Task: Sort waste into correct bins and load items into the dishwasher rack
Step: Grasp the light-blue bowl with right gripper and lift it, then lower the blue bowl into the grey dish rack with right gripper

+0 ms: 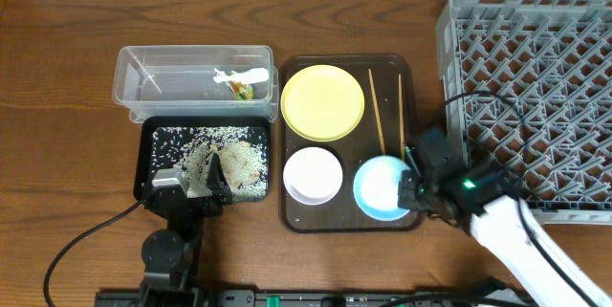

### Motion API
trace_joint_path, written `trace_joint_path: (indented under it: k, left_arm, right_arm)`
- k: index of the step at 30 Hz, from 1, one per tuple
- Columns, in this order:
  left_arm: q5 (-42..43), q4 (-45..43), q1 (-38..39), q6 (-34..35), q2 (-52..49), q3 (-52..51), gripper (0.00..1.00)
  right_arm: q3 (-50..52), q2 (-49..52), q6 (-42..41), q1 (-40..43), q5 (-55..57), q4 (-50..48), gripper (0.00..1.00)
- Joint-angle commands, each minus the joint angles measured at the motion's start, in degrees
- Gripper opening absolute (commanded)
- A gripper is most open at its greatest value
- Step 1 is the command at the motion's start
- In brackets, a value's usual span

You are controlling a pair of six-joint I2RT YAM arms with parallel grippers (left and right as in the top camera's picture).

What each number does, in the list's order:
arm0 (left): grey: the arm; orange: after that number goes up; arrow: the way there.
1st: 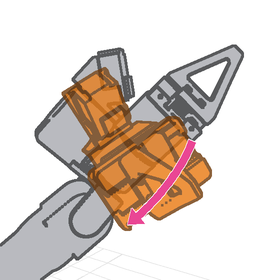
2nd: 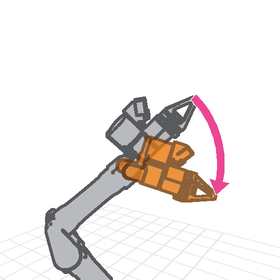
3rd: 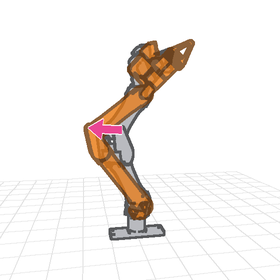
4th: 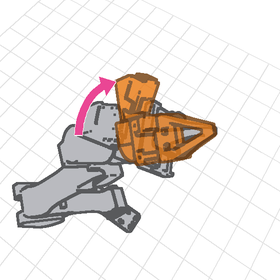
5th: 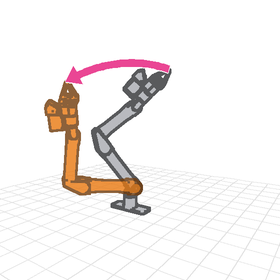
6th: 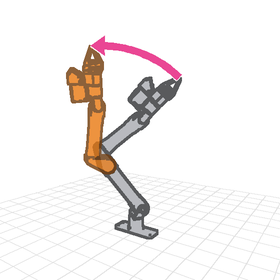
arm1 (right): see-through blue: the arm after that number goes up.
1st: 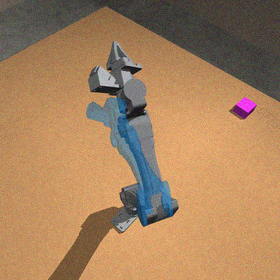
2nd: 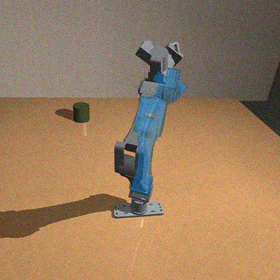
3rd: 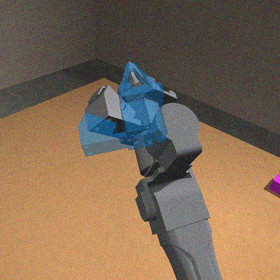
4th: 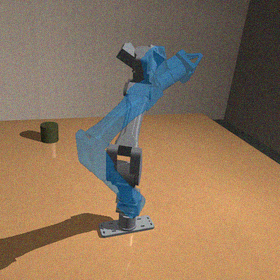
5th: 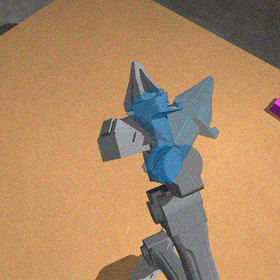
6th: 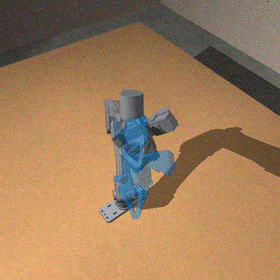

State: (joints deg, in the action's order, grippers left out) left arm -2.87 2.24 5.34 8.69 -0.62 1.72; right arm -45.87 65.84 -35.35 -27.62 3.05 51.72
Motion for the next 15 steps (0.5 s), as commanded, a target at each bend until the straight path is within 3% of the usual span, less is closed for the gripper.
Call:
trace_joint_path:
  k: [1, 9, 15]
  left_arm:
    - [0.35, 1.55, -0.28, -0.96, 0.39, -1.49, 0.90]
    - [0.35, 1.57, -0.28, -0.96, 0.39, -1.49, 0.90]
    - [0.37, 1.55, -0.28, -0.98, 0.39, -1.49, 0.90]
  right_arm:
    - [-4.48, -5.53, 2.64, -0.42, 7.98, 1.57, 0.01]
    - [-14.73, -12.35, 3.15, 3.23, 40.92, 7.87, 0.01]
    - [-15.19, -11.80, 3.08, 8.33, 50.34, 7.19, 0.01]
